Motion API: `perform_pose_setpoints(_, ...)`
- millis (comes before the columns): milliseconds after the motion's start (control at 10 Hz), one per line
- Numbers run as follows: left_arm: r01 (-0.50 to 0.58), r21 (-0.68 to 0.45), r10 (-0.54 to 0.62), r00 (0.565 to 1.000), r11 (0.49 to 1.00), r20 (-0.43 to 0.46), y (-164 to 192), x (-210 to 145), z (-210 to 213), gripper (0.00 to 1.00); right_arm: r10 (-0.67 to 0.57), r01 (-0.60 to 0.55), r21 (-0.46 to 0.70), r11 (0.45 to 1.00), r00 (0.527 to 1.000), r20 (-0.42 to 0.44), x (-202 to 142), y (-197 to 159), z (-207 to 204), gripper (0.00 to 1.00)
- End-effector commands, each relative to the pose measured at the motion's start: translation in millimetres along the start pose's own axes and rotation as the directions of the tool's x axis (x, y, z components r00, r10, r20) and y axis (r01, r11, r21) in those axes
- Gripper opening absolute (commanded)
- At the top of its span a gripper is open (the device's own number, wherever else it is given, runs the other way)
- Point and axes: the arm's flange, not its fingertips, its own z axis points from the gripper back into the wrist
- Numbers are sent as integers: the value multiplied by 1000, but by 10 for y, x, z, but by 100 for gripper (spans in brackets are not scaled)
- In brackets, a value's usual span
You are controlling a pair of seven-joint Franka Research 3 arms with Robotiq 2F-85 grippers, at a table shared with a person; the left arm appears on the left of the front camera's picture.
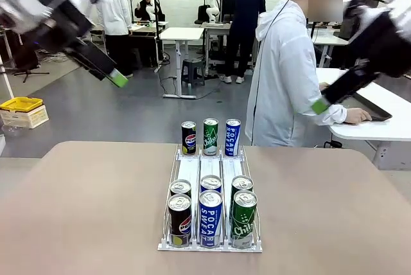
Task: Retrieve and hand over the desired beverage to the person.
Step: Pick up a can of the same type that the person held from the Automatic Can Dispenser.
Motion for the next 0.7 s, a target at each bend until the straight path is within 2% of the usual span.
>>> perform_pose_setpoints(0, -171, -64, 170, 985, 983, -22, 347, -98, 556, 100, -99, 95, 79, 992, 994, 52, -350, -312, 415, 100)
perform_pose_setpoints(300, -242, -24, 243, 961, 970, 129, 636, -404, 1122, 100, -183, 150, 179, 972, 964, 191, -732, -660, 889, 100)
perform_pose_setpoints(600, -295, -22, 291, 926, 955, 241, 718, -674, 1483, 100, -202, 140, 236, 962, 944, 260, -965, -739, 1084, 100)
